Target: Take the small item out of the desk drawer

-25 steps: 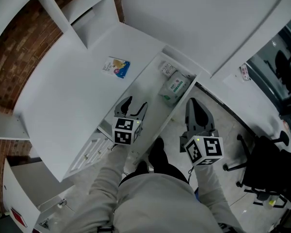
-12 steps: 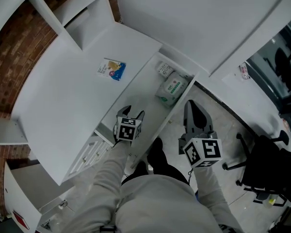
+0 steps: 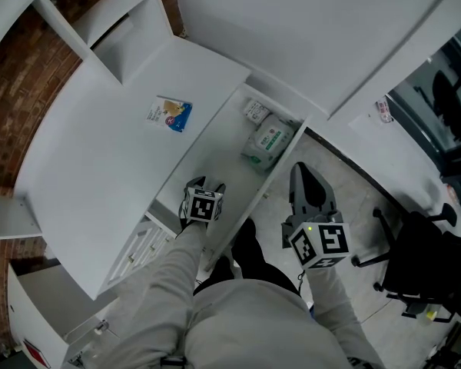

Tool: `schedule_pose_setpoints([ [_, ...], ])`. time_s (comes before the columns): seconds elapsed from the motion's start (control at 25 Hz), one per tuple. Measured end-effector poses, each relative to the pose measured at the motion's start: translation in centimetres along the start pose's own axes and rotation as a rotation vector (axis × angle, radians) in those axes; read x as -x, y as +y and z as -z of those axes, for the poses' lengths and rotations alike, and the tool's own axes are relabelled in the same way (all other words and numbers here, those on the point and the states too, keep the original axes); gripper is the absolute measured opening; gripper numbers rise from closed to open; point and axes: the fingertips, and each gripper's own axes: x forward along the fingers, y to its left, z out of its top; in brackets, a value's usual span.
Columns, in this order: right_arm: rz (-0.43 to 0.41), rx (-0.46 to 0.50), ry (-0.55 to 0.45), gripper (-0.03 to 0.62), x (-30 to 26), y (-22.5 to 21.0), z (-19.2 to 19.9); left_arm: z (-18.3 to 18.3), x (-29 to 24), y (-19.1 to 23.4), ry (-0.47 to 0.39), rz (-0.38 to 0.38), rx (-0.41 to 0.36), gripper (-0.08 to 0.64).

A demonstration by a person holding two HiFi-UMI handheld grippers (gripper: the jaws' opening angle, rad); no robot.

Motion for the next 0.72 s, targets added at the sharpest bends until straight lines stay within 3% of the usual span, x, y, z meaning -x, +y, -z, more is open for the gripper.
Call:
schedule_pose_setpoints([
  [0.4, 0.005, 0.001, 0.017, 0.028, -0.3, -0.3, 0.5, 2.6, -2.0, -0.6, 0.114, 0.029, 0.035, 0.261],
  [0.72, 0.003, 0.003, 0.026, 0.028, -0.5, -0.5, 0.7, 2.7, -2.1, -0.1, 0.119, 0.000, 0.017, 0.225],
])
